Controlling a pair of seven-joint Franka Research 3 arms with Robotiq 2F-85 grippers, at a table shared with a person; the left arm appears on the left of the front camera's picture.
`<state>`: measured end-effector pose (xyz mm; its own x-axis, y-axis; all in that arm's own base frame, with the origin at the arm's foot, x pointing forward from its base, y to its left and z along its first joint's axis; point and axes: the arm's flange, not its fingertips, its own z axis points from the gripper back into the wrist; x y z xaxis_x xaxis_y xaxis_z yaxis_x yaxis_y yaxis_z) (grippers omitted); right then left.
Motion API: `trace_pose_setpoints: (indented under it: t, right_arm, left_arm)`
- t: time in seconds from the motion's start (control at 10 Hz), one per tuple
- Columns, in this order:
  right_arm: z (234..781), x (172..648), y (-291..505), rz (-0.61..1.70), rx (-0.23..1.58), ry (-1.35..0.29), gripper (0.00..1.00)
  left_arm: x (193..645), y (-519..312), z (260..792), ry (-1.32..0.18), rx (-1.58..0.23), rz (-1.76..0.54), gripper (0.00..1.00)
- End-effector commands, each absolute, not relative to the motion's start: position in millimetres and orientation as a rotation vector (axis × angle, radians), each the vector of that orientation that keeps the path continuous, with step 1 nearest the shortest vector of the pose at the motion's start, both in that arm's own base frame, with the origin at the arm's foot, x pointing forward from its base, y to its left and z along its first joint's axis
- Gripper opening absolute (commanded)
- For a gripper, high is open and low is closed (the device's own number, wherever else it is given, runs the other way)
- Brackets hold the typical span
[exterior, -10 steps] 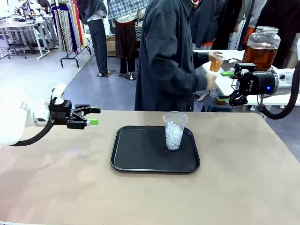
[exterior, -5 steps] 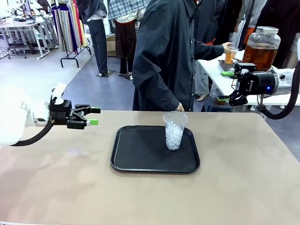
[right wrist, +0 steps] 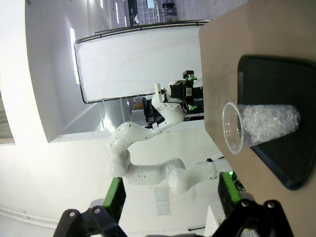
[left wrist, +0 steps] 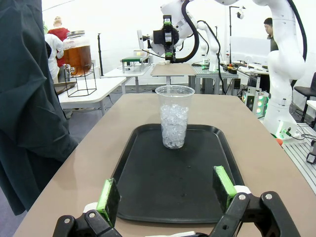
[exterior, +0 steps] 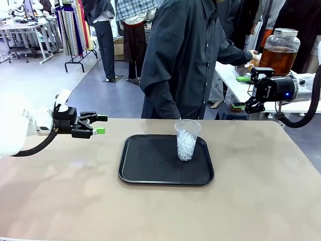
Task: Pour the drink into the iced cup.
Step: Pick up the iced cup indicated by the human and present it to them.
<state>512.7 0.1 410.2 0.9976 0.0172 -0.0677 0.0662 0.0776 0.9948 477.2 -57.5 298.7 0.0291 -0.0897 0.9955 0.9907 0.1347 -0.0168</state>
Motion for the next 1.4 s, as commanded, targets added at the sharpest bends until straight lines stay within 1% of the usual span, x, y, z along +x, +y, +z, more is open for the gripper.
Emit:
trace_pose_setpoints:
  t: [0.0, 1.3]
  right_arm:
    - [411.9, 512.9, 0.6, -0.036, 1.492, 0.063, 1.0]
    - [411.9, 512.9, 0.6, -0.036, 1.492, 0.063, 1.0]
  left_arm:
    - [478.3, -58.8, 299.9, -1.183, -1.05, -1.137, 1.0]
    - [478.3, -58.8, 299.9, -1.183, -1.05, -1.137, 1.0]
